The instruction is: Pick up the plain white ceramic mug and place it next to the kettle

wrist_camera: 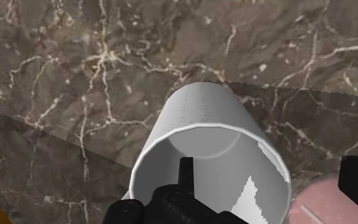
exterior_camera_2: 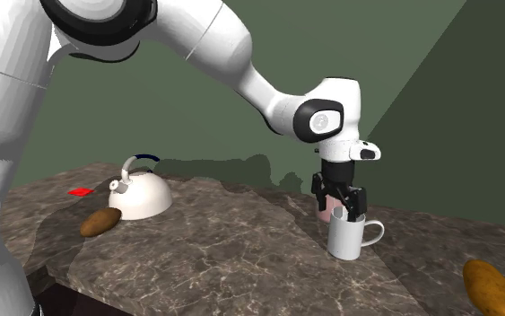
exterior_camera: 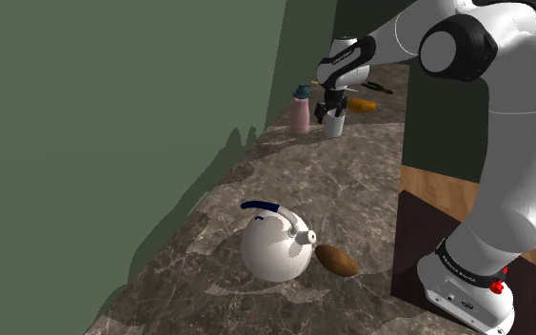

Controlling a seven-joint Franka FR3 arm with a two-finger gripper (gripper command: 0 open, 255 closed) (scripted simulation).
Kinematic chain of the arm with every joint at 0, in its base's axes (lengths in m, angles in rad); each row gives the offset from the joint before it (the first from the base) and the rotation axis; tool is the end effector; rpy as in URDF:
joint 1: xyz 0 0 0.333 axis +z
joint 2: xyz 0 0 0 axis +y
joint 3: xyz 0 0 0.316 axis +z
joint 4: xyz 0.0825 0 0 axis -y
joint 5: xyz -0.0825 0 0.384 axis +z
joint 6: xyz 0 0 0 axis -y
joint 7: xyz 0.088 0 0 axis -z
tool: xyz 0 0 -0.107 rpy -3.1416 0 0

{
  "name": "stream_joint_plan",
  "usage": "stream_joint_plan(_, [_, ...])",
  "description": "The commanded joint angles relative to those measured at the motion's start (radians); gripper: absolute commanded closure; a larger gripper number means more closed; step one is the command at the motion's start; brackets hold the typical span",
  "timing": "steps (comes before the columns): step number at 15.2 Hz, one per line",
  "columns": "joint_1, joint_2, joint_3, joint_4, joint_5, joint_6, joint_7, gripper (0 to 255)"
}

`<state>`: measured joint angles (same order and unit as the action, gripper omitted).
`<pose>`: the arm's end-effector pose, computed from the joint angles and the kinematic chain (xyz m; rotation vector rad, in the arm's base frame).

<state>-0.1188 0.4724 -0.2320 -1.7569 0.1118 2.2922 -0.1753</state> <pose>0.6313 -0.2131 0.3131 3.0846 -0.3370 0.1093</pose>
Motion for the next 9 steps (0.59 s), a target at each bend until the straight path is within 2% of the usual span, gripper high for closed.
stream_joint_plan(1, [0.000,0.006,0.001,-0.002,0.002,0.008,0.000,0])
stream_joint_plan(7, [0.000,0.005,0.001,-0.002,0.002,0.008,0.000,0])
stream_joint_plan(8, [0.000,0.005,0.001,-0.002,0.002,0.008,0.000,255])
stream_joint_plan(9, [0.000,0.005,0.001,-0.002,0.002,0.008,0.000,255])
